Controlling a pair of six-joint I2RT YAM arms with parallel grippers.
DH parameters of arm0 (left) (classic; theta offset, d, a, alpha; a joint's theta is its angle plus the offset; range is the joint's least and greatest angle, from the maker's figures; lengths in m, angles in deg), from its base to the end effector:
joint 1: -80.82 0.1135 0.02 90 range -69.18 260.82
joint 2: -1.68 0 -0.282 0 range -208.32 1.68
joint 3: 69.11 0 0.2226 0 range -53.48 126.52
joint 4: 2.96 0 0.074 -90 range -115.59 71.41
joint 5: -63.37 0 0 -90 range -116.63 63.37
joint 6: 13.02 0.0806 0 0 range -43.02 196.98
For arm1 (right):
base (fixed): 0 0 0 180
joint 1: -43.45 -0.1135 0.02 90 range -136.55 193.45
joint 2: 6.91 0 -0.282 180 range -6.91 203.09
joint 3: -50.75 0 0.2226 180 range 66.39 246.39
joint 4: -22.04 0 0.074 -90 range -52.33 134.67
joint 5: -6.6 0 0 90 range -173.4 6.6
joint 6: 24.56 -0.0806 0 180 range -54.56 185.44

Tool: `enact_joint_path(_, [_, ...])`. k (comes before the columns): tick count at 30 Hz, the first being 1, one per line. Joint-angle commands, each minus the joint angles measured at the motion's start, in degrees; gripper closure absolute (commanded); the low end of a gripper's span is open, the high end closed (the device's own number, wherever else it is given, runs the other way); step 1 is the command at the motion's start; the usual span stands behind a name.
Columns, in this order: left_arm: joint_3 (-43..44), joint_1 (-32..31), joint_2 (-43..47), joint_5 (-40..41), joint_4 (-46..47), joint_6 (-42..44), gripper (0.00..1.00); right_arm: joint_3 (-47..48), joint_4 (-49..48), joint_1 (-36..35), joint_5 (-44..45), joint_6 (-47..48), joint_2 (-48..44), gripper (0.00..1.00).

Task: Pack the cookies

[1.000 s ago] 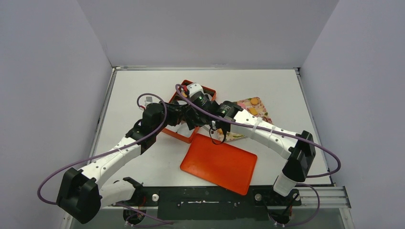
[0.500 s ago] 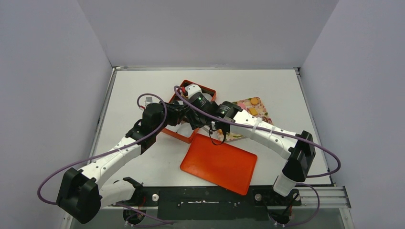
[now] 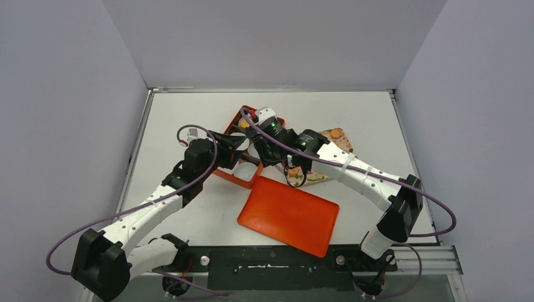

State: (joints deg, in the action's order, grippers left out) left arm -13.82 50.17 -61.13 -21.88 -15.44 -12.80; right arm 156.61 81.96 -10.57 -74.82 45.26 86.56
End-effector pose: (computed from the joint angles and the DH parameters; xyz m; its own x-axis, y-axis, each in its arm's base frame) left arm 0.2244 -0.1252 0.2824 -0.4422 -0.8963 -0.0319 -0.2925 0.1778 -0.9396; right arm 0.2202 0.2828 0.3294 -0.6624 -0.3317 -0.6717 -0.5460 0.8277 0.1296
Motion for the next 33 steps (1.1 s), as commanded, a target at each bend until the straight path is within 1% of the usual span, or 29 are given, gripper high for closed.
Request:
enact_joint_path(1, [-0.2, 1.3, 3.9, 3.4, -2.4, 6.6, 0.42, -1.3, 1.7, 2.8, -0.5, -0.7, -5.2, 0.72])
enact_joint_path(2, [-0.2, 1.5, 4.6, 4.2, -3.0, 9.3, 0.40, -1.9, 2.2, 3.9, -0.9, -0.6, -5.6, 0.72])
enact_joint_path(5, [0.6, 2.0, 6.8, 7.9, -8.7, 17.0, 0.33, -3.6, 4.0, 6.6, -1.9, -0.5, -6.9, 0.72])
enact_joint_path(8, [1.4, 2.2, 8.8, 11.5, -11.3, 27.9, 0.26, -5.4, 6.1, 9.2, -1.9, -0.2, -8.0, 0.71])
enact_joint_path(14, [2.9, 2.3, 12.2, 17.9, -16.2, 47.2, 0.18, -8.3, 9.2, 14.1, -1.8, 1.3, -9.5, 0.71])
enact_joint_path(19, [3.1, 2.3, 13.8, 21.9, -17.8, 61.6, 0.10, -10.2, 9.6, 19.6, -2.3, 3.6, -9.3, 0.70])
enact_joint_path(22, [3.0, 2.3, 14.1, 24.6, -18.0, 70.3, 0.08, -10.8, 9.1, 22.9, -2.9, 5.3, -8.3, 0.70])
enact_joint_path(26, [-0.1, 2.2, 15.2, 28.9, -14.6, 77.3, 0.07, -11.5, 7.7, 26.9, -4.1, 7.6, -5.9, 0.69])
enact_joint_path(29, [-2.5, 2.2, 15.6, 30.6, -12.4, 78.0, 0.07, -11.0, 6.7, 29.6, -4.8, 8.9, -3.1, 0.68])
enact_joint_path(33, [-2.5, 2.1, 15.6, 31.8, -11.4, 78.4, 0.07, -9.9, 5.0, 31.9, -5.7, 10.5, 0.2, 0.66])
